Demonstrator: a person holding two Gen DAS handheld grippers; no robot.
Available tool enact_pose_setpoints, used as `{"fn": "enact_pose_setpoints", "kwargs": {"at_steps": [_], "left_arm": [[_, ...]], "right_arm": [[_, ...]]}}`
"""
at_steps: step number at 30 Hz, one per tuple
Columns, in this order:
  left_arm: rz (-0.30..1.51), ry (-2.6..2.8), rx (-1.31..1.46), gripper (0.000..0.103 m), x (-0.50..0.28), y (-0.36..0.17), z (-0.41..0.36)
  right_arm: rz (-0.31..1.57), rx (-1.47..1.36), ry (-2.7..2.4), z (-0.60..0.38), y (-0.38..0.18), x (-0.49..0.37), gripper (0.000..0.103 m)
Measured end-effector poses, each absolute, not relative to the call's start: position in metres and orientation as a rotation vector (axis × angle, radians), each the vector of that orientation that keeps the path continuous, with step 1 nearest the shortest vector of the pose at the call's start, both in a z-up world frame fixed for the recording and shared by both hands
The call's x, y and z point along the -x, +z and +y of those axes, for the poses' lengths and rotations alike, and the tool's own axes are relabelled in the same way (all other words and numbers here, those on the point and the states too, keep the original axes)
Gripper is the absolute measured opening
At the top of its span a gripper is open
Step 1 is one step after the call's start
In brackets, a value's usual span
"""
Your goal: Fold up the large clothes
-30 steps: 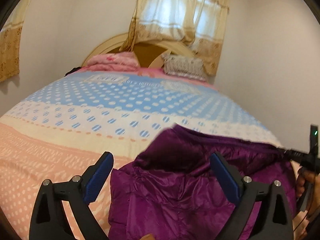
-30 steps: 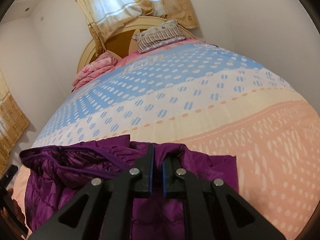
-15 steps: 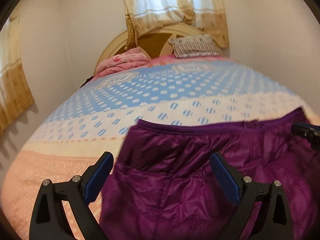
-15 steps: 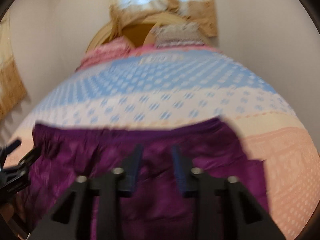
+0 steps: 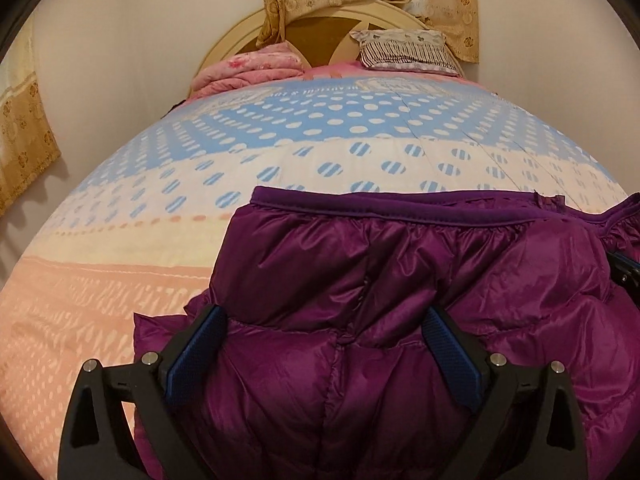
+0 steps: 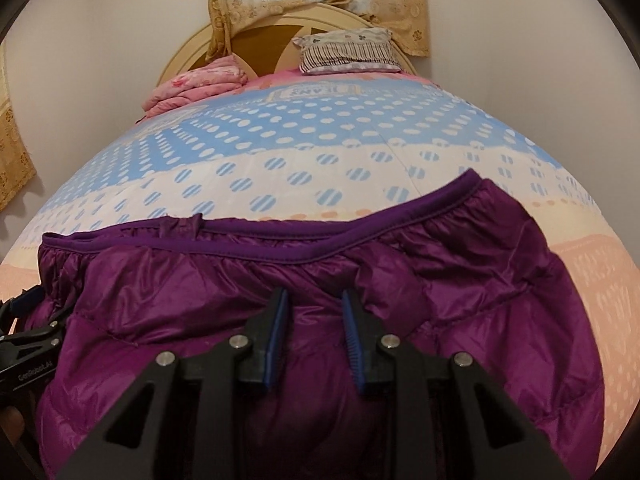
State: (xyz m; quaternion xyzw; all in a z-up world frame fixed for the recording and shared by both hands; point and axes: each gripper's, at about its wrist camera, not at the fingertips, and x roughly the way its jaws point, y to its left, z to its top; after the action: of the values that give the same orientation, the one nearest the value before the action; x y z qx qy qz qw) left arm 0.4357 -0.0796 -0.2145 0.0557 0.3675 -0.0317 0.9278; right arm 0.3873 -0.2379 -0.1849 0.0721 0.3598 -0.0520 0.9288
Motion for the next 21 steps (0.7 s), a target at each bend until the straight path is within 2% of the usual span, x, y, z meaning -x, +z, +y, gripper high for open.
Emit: {"fn": "enact_pose_setpoints", "kwargs": {"at_steps": [21], "left_arm": [[0.841, -0.073, -0.114, 0.102, -0.444, -0.226, -0.082]], "right_arm": [[0.822, -0.112, -0.138, -0.234, -0.2, -0.403, 0.031]]}}
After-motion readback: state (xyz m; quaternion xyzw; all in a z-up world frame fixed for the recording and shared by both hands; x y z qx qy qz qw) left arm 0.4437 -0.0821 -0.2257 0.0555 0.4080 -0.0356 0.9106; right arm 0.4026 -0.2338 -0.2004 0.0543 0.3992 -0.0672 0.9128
